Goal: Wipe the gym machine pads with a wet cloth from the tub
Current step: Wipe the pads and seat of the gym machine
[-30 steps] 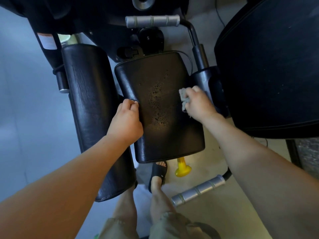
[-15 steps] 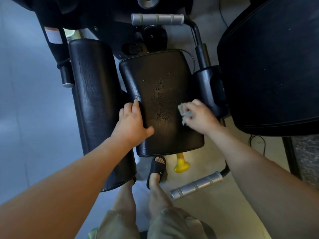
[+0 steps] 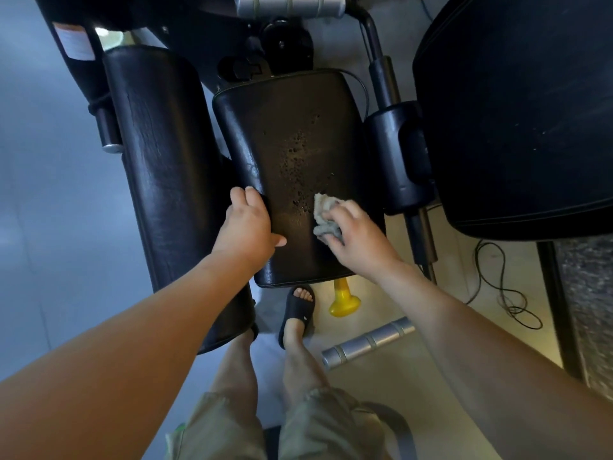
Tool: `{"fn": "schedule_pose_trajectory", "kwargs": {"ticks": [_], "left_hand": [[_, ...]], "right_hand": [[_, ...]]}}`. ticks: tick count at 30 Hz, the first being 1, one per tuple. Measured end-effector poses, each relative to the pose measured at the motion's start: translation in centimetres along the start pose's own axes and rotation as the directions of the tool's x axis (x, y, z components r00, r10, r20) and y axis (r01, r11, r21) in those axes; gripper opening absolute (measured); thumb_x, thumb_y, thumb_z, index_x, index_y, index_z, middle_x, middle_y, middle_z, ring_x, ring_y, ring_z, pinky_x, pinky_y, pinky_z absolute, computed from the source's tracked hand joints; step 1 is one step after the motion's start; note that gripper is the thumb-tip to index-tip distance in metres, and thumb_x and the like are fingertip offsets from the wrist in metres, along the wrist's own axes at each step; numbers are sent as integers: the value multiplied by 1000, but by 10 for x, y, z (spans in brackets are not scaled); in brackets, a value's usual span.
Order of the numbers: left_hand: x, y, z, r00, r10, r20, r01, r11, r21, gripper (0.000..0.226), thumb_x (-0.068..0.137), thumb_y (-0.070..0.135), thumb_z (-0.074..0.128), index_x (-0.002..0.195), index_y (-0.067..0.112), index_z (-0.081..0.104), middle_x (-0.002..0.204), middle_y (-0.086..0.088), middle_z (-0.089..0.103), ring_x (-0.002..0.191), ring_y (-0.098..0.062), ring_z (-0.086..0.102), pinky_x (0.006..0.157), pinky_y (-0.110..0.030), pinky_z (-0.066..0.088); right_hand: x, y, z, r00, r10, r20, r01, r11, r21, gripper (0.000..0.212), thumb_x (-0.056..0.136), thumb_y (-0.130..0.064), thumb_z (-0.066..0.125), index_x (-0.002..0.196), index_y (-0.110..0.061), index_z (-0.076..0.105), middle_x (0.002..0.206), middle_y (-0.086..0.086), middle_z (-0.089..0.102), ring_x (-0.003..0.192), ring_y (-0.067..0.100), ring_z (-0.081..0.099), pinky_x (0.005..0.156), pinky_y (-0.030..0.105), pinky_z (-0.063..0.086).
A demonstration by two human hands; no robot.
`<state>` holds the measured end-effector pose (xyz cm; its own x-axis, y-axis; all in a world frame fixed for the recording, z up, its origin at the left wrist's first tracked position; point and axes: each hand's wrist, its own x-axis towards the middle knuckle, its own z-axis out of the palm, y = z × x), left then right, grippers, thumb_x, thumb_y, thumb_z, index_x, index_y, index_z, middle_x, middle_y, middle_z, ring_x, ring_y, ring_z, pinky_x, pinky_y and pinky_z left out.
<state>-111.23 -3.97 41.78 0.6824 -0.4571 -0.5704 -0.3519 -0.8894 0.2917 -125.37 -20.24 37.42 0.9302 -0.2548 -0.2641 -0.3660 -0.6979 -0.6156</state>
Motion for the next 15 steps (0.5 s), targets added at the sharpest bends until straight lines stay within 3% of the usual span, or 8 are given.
{"fn": "schedule_pose_trajectory", "kwargs": {"ticks": [3,5,9,11,13,15], "left_hand": [[1,-1,0,1000,2,-3,-2,1000,10,104,79,38,83,150,0,17,141,-17,28,122,-33,48,101,-38,46],[1,-2,0,1000,3,-6,-3,1000,12,105,80,39,82,151,0,16,142,-17,28,122,-32,48,101,-38,46],[1,-5,1,1000,15,-11,-15,1000,-2,106,81,40,81,153,2,13,144,-15,27,126,-31,47,105,-37,43],[0,-7,1,1000,16,-13,-17,1000,-20,107,81,39,81,154,3,12,145,-15,25,128,-32,45,107,-37,42],[0,-8,-1,1000,20,-3,-20,999,-39,109,81,38,81,155,3,10,146,-14,24,130,-32,43,108,-38,41],[-1,-10,-4,999,22,24,-21,999,-49,111,81,39,82,157,4,8,147,-13,23,131,-32,43,108,-39,41]], "right_hand": [[19,5,-5,999,38,-24,-39,999,-32,38,95,-20,66,131,-15,55,125,8,50,106,25,60,87,32,52],[42,7,-8,980,139,-140,-143,990,-18,38,96,-21,64,132,-14,53,127,11,48,105,26,60,88,33,52],[75,3,-8,860,403,-313,-399,913,79,29,97,-18,59,123,-7,57,127,14,51,107,29,60,87,27,43],[66,-9,-2,901,329,-284,-336,942,26,26,94,-19,61,118,-9,60,122,11,55,104,26,60,85,29,47],[41,-23,6,975,154,-161,-154,988,10,25,90,-21,64,114,-14,61,115,7,56,98,22,61,83,33,54],[22,-31,9,1000,9,-22,-8,1000,21,26,89,-22,64,113,-17,61,114,4,54,95,20,61,80,39,57]]}}
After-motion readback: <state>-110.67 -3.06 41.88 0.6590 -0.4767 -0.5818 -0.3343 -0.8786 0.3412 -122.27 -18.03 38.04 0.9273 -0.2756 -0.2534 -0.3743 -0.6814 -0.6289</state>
